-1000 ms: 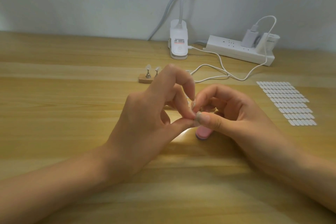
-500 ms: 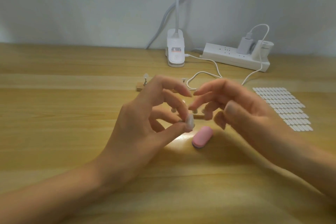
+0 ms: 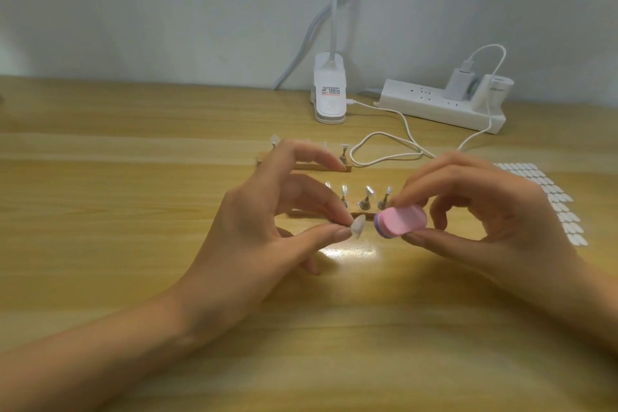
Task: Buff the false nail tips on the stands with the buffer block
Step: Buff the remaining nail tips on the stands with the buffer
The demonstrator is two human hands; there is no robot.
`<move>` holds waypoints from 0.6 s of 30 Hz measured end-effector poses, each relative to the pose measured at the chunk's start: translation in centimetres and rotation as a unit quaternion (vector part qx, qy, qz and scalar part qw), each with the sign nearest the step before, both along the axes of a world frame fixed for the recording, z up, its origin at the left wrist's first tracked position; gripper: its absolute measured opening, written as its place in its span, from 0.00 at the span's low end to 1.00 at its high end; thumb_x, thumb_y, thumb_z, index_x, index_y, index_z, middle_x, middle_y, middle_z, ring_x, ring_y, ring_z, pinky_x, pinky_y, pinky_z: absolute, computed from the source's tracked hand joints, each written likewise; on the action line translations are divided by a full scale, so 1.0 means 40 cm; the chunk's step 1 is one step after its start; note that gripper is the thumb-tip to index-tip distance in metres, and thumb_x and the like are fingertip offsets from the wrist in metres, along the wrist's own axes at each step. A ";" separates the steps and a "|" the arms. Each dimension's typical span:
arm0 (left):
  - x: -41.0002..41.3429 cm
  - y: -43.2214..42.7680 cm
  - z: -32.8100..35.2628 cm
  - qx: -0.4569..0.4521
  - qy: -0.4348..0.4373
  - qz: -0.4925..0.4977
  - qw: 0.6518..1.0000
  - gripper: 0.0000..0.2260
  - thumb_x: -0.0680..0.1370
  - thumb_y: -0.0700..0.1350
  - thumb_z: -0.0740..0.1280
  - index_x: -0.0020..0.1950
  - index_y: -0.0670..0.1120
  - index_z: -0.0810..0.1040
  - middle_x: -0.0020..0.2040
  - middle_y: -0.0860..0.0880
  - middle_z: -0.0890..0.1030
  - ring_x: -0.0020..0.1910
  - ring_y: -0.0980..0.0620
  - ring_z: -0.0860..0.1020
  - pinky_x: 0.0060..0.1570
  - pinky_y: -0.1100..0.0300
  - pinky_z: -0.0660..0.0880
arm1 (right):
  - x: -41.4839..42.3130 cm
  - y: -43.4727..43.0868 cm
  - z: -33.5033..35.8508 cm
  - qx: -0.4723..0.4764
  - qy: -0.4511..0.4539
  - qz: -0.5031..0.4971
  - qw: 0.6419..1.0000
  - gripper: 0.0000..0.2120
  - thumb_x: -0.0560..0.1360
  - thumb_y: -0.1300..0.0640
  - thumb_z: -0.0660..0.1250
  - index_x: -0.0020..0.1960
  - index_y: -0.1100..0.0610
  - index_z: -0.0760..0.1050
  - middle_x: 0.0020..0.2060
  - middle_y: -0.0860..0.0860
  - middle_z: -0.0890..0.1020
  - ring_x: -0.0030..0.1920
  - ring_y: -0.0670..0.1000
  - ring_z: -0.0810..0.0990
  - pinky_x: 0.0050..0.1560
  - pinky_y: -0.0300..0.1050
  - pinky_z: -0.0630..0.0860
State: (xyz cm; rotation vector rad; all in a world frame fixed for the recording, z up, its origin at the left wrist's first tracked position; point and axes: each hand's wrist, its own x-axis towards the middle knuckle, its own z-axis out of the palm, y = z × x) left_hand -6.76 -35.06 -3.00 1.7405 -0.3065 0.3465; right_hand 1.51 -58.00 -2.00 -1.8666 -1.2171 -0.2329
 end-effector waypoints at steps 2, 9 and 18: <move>0.001 -0.005 0.003 -0.010 -0.006 -0.003 1.000 0.23 0.70 0.41 0.77 0.60 0.55 0.73 0.41 0.50 0.85 0.44 0.50 0.83 0.26 0.59 0.77 | -0.025 0.017 0.007 0.031 -0.022 -0.009 0.999 0.10 0.74 0.53 0.73 0.55 0.51 0.81 0.49 0.48 0.82 0.45 0.55 0.80 0.37 0.45 0.75; -0.003 -0.016 0.000 -0.057 -0.015 -0.010 0.998 0.23 0.70 0.38 0.77 0.59 0.54 0.74 0.37 0.51 0.82 0.37 0.56 0.81 0.24 0.60 0.75 | -0.056 0.042 0.008 0.032 -0.044 -0.028 0.998 0.09 0.74 0.53 0.73 0.53 0.54 0.81 0.46 0.51 0.81 0.41 0.52 0.79 0.35 0.44 0.74; -0.006 -0.019 -0.004 -0.038 0.003 0.004 0.999 0.21 0.68 0.44 0.78 0.57 0.55 0.75 0.34 0.54 0.79 0.32 0.61 0.78 0.24 0.62 0.73 | -0.057 0.051 -0.006 0.047 -0.053 -0.020 0.997 0.08 0.74 0.55 0.73 0.53 0.52 0.81 0.44 0.52 0.79 0.41 0.52 0.79 0.35 0.45 0.73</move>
